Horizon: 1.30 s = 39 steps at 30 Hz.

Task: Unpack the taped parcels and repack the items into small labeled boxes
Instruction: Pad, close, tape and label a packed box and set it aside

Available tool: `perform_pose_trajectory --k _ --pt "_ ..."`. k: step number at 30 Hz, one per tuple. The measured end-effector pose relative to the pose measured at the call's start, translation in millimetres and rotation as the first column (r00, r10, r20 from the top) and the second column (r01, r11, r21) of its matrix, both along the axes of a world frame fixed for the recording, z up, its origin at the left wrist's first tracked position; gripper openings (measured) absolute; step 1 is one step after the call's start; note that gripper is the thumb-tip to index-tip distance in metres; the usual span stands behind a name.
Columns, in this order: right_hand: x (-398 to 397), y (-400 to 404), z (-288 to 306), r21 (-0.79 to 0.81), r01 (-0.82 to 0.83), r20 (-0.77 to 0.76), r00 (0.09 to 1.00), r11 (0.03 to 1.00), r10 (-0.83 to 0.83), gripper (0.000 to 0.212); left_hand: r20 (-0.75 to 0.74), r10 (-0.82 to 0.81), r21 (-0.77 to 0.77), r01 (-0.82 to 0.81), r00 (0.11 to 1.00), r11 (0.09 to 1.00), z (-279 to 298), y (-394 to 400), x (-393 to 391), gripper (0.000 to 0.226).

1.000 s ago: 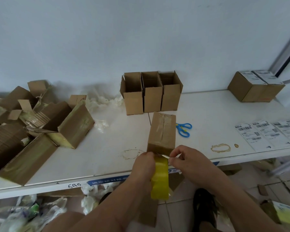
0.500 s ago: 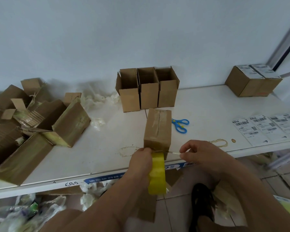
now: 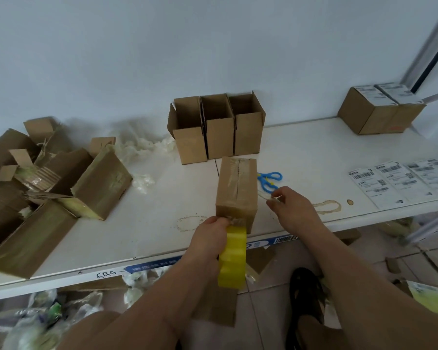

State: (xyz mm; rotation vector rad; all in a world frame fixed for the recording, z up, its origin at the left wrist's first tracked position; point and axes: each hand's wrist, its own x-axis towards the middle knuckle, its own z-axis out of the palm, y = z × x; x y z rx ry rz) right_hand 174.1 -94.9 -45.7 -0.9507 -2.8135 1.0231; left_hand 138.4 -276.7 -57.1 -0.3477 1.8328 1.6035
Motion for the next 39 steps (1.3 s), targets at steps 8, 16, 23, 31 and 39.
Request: perform_pose_trajectory --k 8,16,23,31,39 --pt "-5.1 12.1 -27.9 0.088 0.063 -0.044 0.997 0.994 -0.06 0.024 0.009 -0.007 0.006 0.007 1.0 1.0 -3.4 0.3 -4.7 0.021" --pt "-2.2 -23.3 9.4 0.101 -0.297 -0.343 0.886 0.95 0.314 0.051 -0.015 0.001 0.017 -0.001 1.0 1.0 -5.2 -1.3 -5.4 0.019" --pt "-10.2 -30.5 -6.4 0.246 -0.414 -0.198 0.864 0.877 0.463 0.053 -0.011 -0.01 0.041 0.011 1.0 0.999 -1.7 -7.0 -5.1 0.024" --pt "-21.3 -28.6 -11.1 0.203 -0.414 -0.256 0.852 0.887 0.456 0.05 -0.086 -0.092 -0.064 0.086 0.992 0.994 4.6 -23.7 -6.7 0.021" --pt "-32.4 -32.2 -4.4 0.164 -0.404 -0.26 0.862 0.9 0.435 0.048 -0.264 -0.077 -0.124 0.045 0.962 0.991 24.1 -57.9 -13.0 0.014"
